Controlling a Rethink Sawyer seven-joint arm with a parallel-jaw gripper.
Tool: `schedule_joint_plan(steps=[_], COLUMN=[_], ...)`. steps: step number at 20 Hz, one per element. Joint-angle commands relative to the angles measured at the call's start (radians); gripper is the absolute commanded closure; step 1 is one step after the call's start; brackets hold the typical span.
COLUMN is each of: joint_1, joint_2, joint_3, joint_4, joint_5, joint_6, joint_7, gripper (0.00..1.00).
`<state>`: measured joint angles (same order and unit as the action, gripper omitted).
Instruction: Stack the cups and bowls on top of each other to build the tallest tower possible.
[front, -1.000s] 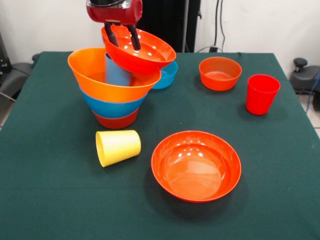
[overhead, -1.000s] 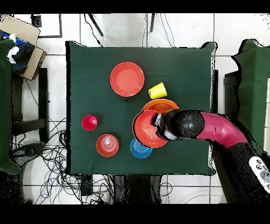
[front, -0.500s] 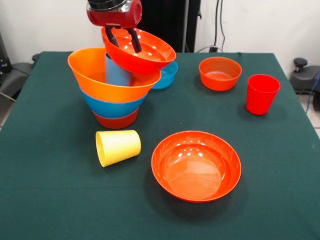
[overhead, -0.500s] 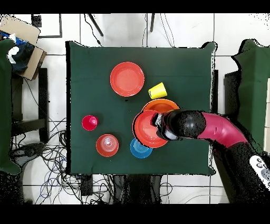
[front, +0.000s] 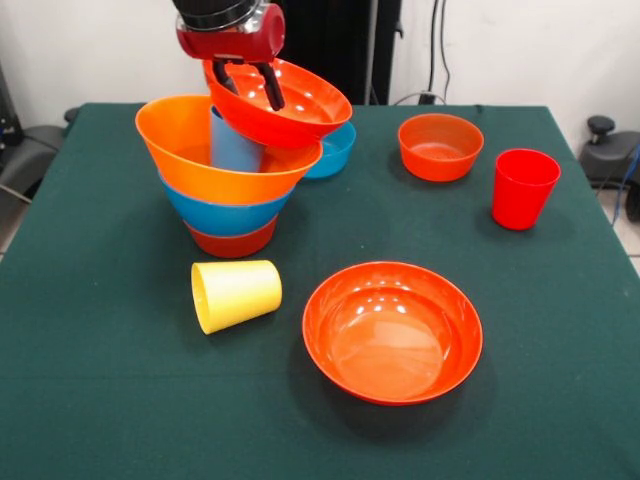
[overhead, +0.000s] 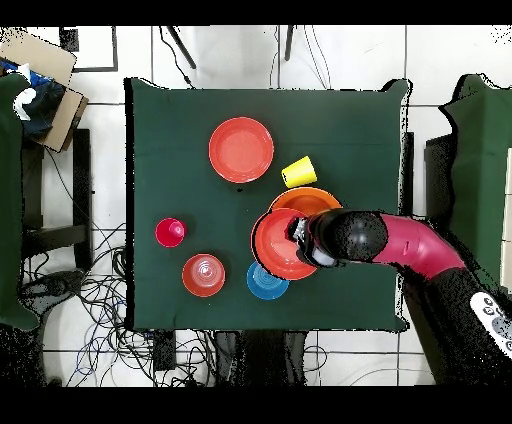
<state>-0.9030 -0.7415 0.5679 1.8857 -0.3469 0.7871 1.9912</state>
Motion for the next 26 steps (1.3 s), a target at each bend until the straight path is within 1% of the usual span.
schedule_joint_plan(steps=[1,9,11,15,19,21,26], joint_1=[-0.003,-0.043,-0.051,-0.052,-0.062,-0.057,-0.063], joint_2=[0.008,-0.096,-0.107,-0.102,-0.114,-0.103,-0.1], joint_3=[0.047,0.071,0.075,0.078,0.085,0.085,0.09], joint_4=[0.021,0.066,0.07,0.053,0.077,0.065,0.072], joint_5=[-0.083,-0.075,-0.074,-0.077,-0.075,-0.079,-0.082], joint_6=[-0.011,0.017,0.026,0.043,0.031,0.035,0.027], joint_7=[-0.169,-0.189,-0.193,-0.193,-0.188,-0.185,-0.177], gripper=[0.0,0.0,0.0,0.0,0.0,0.0,0.0])
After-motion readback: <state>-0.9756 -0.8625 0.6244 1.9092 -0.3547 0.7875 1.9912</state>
